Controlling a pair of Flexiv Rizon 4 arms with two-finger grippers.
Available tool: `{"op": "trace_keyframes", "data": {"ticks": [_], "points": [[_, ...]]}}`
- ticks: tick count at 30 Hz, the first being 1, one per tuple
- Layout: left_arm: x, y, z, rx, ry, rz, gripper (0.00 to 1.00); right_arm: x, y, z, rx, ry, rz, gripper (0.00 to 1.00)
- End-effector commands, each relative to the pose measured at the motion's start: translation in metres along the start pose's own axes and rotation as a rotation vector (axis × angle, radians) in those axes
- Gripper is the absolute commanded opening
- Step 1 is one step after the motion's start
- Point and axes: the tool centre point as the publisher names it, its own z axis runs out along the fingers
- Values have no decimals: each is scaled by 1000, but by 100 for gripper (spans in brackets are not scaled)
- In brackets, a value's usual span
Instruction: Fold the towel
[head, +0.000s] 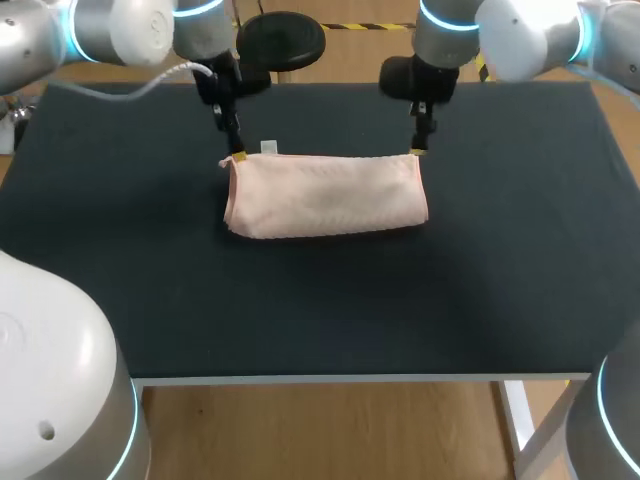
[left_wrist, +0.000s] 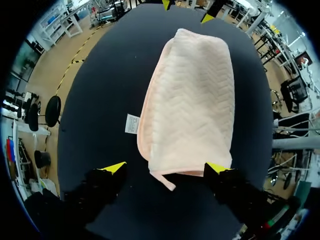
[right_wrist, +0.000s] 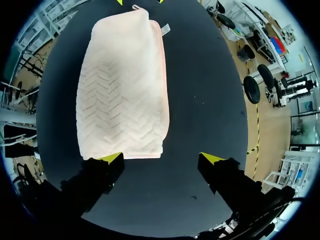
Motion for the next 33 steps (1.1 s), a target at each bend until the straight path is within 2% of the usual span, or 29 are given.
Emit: {"op": "trace_keyframes", "data": {"ticks": [1, 6, 7, 9, 13, 16, 19, 25, 30, 33], "points": [[20, 14, -36, 89, -64, 24, 100, 12, -8, -28, 29, -15, 3, 100], [23, 13, -63, 189, -108, 79, 100, 19, -2, -54, 78, -105, -126, 100], [23, 14, -70, 242, -111, 95, 100, 20, -2, -58, 96, -111, -157, 100], [25, 16, -77, 272, -121, 129, 100, 21, -2, -62, 92, -120, -157, 100], [33, 26, -91, 407, -100, 243, 100, 21, -7, -67, 87, -130, -148, 100], [36, 38, -93, 471, -70, 253, 100, 21, -9, -68, 85, -137, -140, 100], [38, 53, -94, 494, -58, 248, 100, 23, -8, -69, 83, -140, -136, 100], [44, 73, -95, 526, -19, 168, 100, 27, -6, -69, 78, -147, -137, 100], [51, 76, -95, 544, -26, 177, 100, 29, -5, -69, 77, -152, -142, 100], [52, 78, -93, 526, -1, 165, 100, 29, -5, -69, 72, -153, -144, 100]]}}
